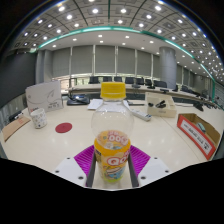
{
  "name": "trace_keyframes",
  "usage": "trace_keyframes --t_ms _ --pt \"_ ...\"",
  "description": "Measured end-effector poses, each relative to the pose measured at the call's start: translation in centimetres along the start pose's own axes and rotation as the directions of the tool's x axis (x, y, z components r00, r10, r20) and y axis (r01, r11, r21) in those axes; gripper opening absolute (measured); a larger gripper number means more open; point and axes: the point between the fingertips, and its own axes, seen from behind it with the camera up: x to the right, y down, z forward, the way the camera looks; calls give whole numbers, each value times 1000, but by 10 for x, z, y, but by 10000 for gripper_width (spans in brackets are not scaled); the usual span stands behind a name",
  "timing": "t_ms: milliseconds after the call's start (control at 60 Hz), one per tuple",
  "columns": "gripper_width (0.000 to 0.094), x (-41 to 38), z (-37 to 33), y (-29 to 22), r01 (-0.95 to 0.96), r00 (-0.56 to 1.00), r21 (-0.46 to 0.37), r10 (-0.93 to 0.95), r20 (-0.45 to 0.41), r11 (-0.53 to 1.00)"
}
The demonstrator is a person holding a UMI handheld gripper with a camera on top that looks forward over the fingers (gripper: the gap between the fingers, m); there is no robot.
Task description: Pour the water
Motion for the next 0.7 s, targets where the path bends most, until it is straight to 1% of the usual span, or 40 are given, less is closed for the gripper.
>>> trace_keyframes --t_ms 167,267,350,500,700 --pt "408 8 3 -3 5 999 14 -4 -47 1000" --pt "406 8 2 -5 33 998 -4 -33 -52 999" --pt "405 10 -1 -18 52 996 -6 -53 -67 999" --pt "404 4 -2 -65 143 984 18 -140 -113 990" --pt "406 -26 9 -148 368 904 9 -356 -238 930"
